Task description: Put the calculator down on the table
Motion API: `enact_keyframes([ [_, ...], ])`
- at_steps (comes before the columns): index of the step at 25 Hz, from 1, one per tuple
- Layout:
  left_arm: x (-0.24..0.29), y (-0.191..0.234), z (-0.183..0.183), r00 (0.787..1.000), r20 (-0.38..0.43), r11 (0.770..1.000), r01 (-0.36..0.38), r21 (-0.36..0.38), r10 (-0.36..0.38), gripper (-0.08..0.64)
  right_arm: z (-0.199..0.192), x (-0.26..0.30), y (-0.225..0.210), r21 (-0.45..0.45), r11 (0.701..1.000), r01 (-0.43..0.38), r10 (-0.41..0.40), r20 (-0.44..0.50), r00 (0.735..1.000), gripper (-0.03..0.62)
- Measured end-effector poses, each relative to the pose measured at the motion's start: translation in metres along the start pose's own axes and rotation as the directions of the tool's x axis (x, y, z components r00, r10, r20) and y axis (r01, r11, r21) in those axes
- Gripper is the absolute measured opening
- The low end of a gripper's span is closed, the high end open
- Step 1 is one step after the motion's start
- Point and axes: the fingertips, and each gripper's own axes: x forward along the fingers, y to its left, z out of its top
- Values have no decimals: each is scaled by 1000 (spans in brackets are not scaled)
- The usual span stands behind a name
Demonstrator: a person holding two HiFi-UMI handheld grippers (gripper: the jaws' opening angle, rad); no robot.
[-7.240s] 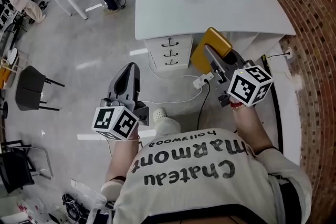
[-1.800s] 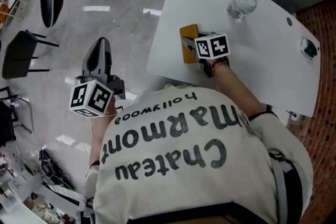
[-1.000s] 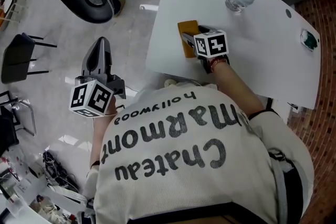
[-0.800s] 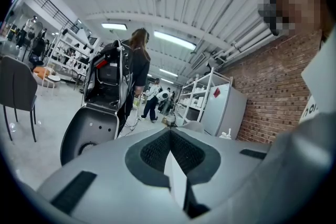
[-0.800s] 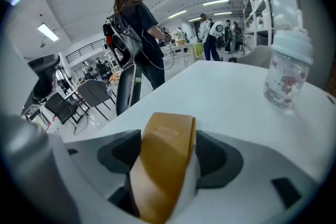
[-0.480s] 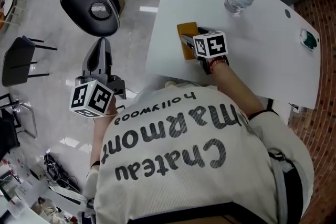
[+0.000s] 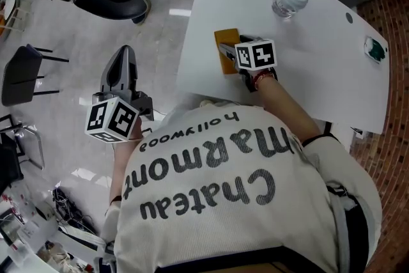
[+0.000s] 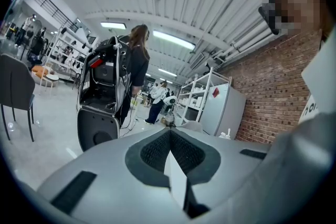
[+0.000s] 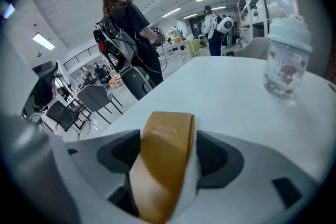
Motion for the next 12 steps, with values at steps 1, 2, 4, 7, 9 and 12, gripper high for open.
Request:
enact_keyframes([
  [1,2,-1,0,1000,1,1000,1,1,-1,0,0,1,-1,0,1000,0,0,0,1000,342],
  [2,3,-1,0,1000,1,1000,1,1,-1,0,1,1,-2,0,1000,0,0,-1,1000,342],
  [4,3,-2,0,1000,1,1000,1,2,-1,0,2,2,-2,0,1000,-1,1,-2,1000,341],
  [7,2,-3,-4,1000,-3,1000,-3,0,3,0,2,2,-3,6,1000,1,-1,1,1000,339],
  [9,1,-1,-5,1000,-9,1000,-6,0,6,0,3,2,-4,15,1000,7,-7,10,1000,335],
  [12,-2,4,-4,1000,-16,1000,-8,1,8,0,6,3,-3,30,999,17,-17,17,1000,328],
])
